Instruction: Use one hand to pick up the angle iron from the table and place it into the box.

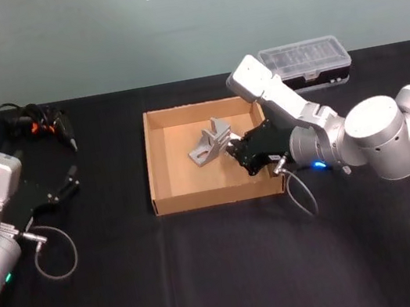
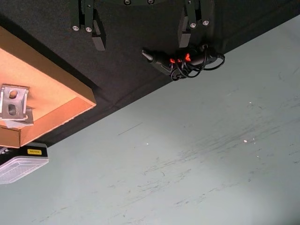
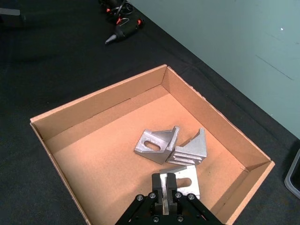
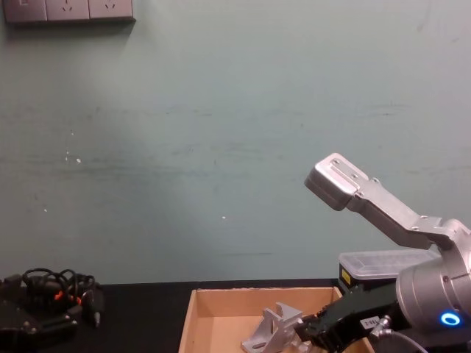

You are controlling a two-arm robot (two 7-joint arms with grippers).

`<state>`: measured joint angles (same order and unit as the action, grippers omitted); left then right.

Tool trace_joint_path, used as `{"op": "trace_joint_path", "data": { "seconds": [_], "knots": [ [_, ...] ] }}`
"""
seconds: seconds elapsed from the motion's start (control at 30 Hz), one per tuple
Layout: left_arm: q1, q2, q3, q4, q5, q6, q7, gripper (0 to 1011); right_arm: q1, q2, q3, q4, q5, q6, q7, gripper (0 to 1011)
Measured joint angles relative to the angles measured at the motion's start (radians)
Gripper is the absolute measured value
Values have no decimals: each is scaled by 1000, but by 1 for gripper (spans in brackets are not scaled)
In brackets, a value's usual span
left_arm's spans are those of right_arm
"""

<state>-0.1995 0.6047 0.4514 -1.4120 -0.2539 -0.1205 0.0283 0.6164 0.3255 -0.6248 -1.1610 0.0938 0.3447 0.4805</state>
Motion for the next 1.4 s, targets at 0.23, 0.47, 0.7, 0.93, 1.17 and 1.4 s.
{"op": "trace_joint_path", "data": {
  "seconds": [0.23,0.47,0.7,0.93,1.17,1.4],
  "knots": [
    [0,0,0,0,0,0,0,1011,-1,1,0,-3,2,-2,0,161],
    [0,0,0,0,0,0,0,1011,-1,2,-1,-4,3,-3,0,352],
    [0,0,0,0,0,0,0,1011,-2,3,-1,-5,4,-3,0,570],
    [0,0,0,0,0,0,0,1011,-4,4,0,-10,5,-6,-1,786],
    [0,0,0,0,0,0,0,1011,-63,12,44,-88,1,-54,-42,985],
    [0,0,0,0,0,0,0,1011,-151,-15,117,-119,-9,-196,-171,1004]
  ]
}}
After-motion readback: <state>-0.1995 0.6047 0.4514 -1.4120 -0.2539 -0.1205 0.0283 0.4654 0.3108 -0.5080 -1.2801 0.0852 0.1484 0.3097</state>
